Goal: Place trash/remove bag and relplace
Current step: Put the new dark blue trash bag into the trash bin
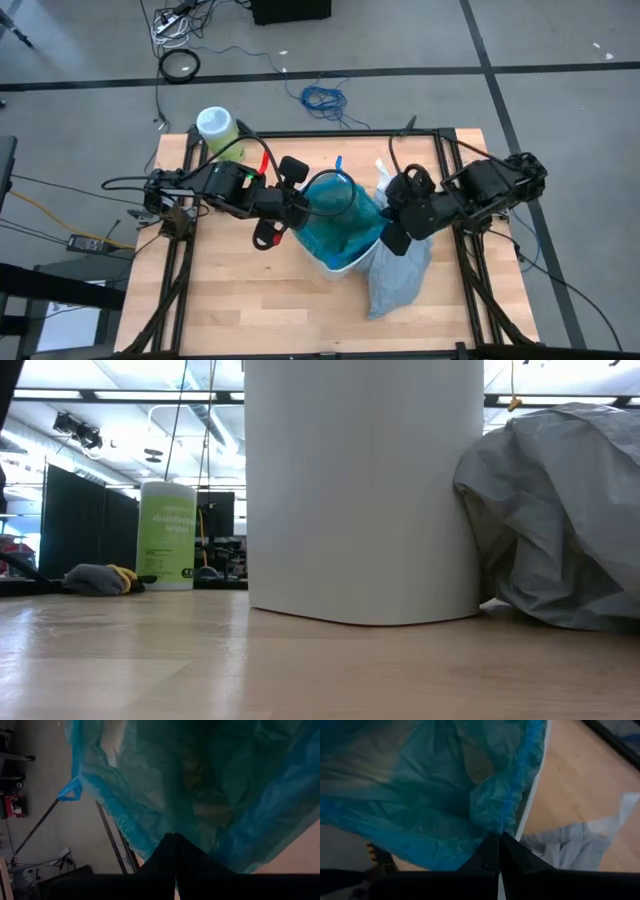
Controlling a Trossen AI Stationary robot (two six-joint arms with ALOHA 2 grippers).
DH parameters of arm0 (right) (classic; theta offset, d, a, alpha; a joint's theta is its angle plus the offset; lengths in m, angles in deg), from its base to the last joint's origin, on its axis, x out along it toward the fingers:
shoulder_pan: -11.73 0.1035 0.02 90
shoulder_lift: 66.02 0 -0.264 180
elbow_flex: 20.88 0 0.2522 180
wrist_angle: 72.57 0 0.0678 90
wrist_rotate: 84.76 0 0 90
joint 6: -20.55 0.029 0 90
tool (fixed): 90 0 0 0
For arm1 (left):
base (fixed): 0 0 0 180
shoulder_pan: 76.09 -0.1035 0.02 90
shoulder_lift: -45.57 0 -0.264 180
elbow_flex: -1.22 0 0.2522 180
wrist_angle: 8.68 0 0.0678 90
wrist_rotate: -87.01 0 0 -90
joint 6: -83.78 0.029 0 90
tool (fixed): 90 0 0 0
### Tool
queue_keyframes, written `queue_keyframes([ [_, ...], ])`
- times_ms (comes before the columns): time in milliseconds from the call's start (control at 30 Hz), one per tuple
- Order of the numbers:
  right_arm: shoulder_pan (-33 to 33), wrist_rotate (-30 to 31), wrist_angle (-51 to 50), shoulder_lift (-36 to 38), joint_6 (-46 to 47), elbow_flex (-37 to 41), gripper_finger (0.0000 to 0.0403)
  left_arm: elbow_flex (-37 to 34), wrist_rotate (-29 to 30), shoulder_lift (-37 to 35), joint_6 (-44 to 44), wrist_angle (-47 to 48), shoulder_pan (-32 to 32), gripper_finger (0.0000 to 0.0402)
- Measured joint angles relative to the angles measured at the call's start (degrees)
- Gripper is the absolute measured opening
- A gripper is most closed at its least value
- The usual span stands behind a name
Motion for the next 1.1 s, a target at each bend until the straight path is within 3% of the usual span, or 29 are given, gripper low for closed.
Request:
queue_keyframes([
  [733, 5.3, -0.3, 0.0, 0.2, 11.3, 7.7, 0.0, 0.0, 0.0, 0.0, -2.9, 0.0, 0.0, 0.0001],
  [1100, 3.3, 0.1, 0.0, 3.8, 15.0, 13.1, 0.0, 0.0, -0.2, 0.1, -2.9, 0.0, 0.0, 0.0001],
])
